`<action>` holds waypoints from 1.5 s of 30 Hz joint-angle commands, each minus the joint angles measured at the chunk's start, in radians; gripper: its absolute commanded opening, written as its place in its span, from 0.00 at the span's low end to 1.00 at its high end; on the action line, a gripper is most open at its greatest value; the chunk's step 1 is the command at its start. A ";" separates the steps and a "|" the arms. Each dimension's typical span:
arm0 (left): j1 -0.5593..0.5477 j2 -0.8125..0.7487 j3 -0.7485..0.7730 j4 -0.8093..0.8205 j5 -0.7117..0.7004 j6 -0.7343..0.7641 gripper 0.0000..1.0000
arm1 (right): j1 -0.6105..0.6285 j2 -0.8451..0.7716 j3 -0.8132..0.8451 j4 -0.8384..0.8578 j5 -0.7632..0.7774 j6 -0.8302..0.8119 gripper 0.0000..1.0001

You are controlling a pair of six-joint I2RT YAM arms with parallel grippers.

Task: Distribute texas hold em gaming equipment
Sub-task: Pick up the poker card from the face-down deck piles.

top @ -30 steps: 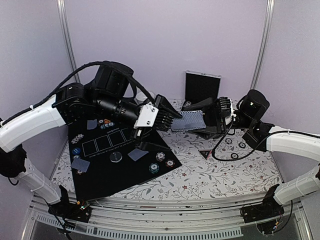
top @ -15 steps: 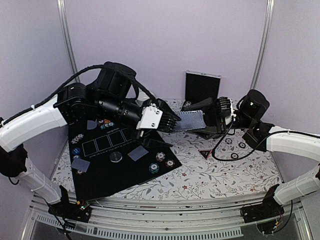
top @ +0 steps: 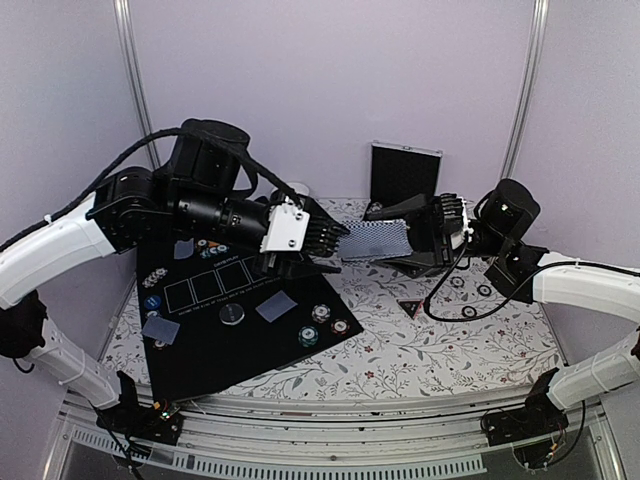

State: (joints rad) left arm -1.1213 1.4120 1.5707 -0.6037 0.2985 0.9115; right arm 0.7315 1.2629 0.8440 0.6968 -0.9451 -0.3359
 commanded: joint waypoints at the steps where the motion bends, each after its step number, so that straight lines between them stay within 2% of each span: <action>1: -0.015 -0.013 -0.013 0.008 -0.027 0.000 0.45 | -0.007 -0.016 0.032 0.024 0.000 0.009 0.60; 2: -0.015 -0.014 -0.012 0.008 -0.030 0.000 0.41 | -0.006 -0.016 0.033 0.024 0.000 0.009 0.60; 9: -0.016 -0.030 -0.035 0.035 -0.065 0.012 0.34 | -0.007 -0.019 0.032 0.025 0.001 0.011 0.60; 15: -0.016 -0.040 -0.048 0.060 -0.091 0.015 0.23 | -0.007 -0.020 0.030 0.024 0.001 0.011 0.60; 25: -0.015 -0.070 -0.065 0.077 -0.067 0.012 0.06 | -0.007 -0.022 0.030 0.024 0.000 0.011 0.60; 28: -0.015 -0.073 -0.067 0.082 -0.064 0.014 0.07 | -0.006 -0.021 0.029 0.024 0.003 0.011 0.60; 31: -0.016 -0.068 -0.067 0.082 -0.046 0.020 0.16 | -0.006 -0.020 0.030 0.024 0.003 0.010 0.60; 34: -0.017 -0.053 -0.059 0.081 -0.034 0.023 0.20 | -0.006 -0.020 0.030 0.024 0.003 0.011 0.60; 45: -0.015 -0.075 -0.066 0.073 -0.066 0.030 0.23 | -0.007 -0.025 0.024 0.023 0.002 0.005 0.60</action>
State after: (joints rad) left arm -1.1233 1.3571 1.5116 -0.5369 0.2352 0.9398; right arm 0.7315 1.2629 0.8440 0.6968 -0.9451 -0.3359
